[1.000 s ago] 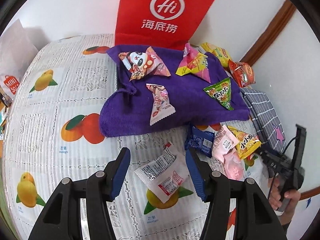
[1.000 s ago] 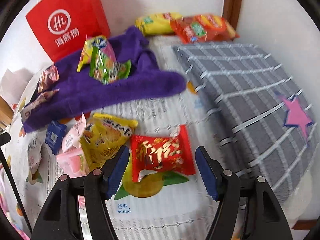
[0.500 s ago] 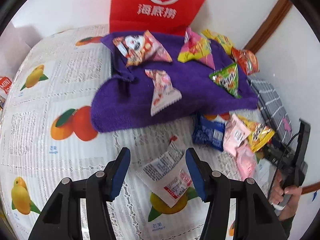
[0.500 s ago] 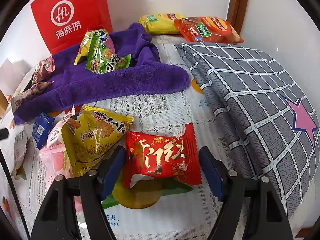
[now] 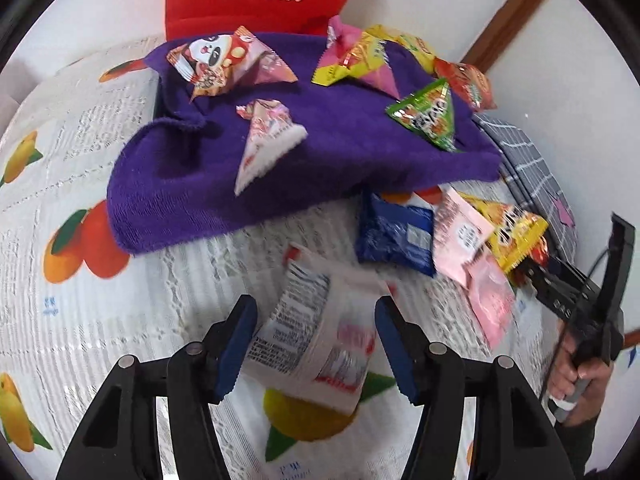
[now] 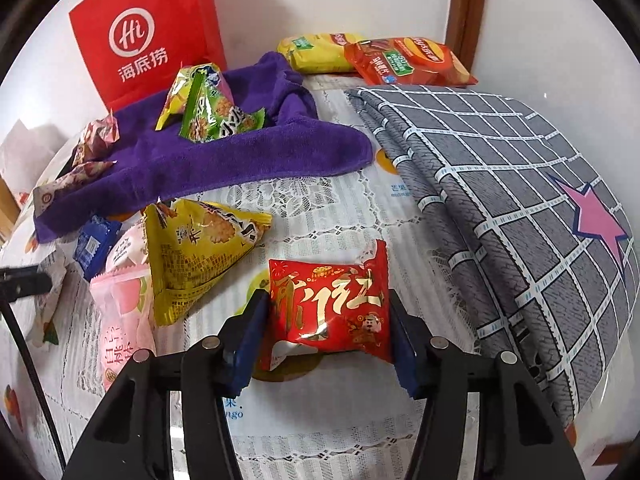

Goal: Organize snacks
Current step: 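Grasp the red snack bag with the right tool while the left tool grasps the white-silver packet, then carry the red bag with the right tool while the left tool carries the white packet over the towel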

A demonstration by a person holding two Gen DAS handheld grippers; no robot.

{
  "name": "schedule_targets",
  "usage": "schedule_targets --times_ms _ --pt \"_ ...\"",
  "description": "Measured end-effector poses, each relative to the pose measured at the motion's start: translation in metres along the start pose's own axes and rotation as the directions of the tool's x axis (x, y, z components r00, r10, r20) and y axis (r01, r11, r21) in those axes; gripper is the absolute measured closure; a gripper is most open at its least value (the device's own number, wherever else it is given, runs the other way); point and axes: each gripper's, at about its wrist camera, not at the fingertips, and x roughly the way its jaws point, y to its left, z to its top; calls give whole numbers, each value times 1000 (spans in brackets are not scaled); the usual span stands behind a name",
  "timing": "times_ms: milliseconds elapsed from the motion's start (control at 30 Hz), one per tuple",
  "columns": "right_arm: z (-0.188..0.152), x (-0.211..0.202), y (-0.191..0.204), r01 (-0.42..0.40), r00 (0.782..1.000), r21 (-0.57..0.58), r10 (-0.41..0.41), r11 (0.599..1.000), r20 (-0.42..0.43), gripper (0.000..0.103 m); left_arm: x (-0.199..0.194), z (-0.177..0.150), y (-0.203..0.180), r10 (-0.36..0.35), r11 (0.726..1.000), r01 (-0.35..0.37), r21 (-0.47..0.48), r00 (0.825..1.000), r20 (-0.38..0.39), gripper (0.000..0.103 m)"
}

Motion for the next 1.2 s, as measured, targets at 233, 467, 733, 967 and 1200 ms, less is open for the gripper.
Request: schedule_targets --times_ms 233,467,733,967,1200 --pt "-1 0 2 11 1000 4 -11 1000 2 46 3 -9 -17 37 999 -37 36 999 2 30" --pt "-2 -1 2 11 1000 -4 -11 1000 -2 49 20 -12 -48 251 959 -254 123 967 41 31" --pt "-8 -14 1 -64 998 10 64 998 -6 55 5 -16 -39 182 981 -185 56 982 45 55" --pt "-4 -49 4 -86 996 16 86 996 40 55 -29 -31 -33 156 987 -158 16 984 80 55" --pt "41 -97 20 -130 983 -12 130 991 128 55 -83 -9 -35 150 989 -149 -17 973 174 55"
